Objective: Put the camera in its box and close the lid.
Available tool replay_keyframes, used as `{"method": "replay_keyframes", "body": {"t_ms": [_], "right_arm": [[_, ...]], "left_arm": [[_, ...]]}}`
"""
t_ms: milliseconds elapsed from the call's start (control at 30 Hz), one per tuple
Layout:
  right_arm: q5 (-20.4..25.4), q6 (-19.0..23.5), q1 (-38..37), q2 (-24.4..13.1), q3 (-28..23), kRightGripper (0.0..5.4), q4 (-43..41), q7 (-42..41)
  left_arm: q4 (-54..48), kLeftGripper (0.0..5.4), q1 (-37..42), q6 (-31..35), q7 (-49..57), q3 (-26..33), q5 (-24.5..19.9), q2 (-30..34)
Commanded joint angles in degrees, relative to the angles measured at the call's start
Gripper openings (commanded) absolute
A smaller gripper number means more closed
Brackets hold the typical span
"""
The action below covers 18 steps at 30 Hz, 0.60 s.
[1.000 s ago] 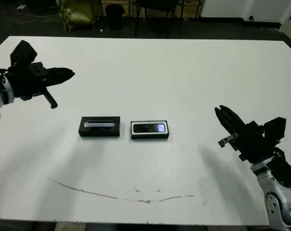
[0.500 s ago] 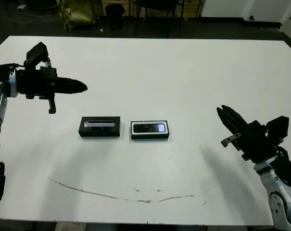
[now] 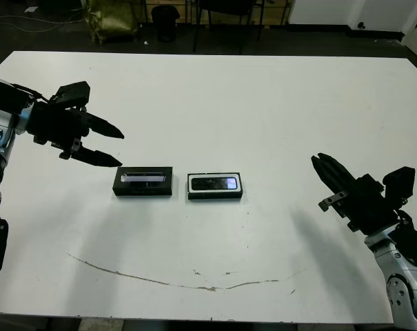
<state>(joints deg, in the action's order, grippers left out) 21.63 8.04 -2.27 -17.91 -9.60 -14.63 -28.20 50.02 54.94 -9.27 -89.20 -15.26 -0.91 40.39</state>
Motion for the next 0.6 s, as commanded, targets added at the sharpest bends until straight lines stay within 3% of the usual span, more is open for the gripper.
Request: {"method": "replay_keyframes", "body": {"t_ms": [33, 133, 600], "right_arm": [[-0.3, 0.8, -0.9, -0.3, 0.0, 0.00, 0.5, 0.5], [-0.4, 0.8, -1.1, -0.3, 0.1, 0.00, 0.5, 0.6], [-1.4, -0.1, -1.5, -0.3, 0.3, 0.00, 0.9, 0.8]], "left_arm": [[1.1, 4.69, -0.9, -0.8, 0.9, 0.1, 1.4, -0.6], [2.6, 5.39, -0.3, 0.4, 0.6, 0.2, 1.9, -1.3], [10.8, 5.39, 1.3, 0.4, -3.2, 2.0, 1.7, -3.6]]}}
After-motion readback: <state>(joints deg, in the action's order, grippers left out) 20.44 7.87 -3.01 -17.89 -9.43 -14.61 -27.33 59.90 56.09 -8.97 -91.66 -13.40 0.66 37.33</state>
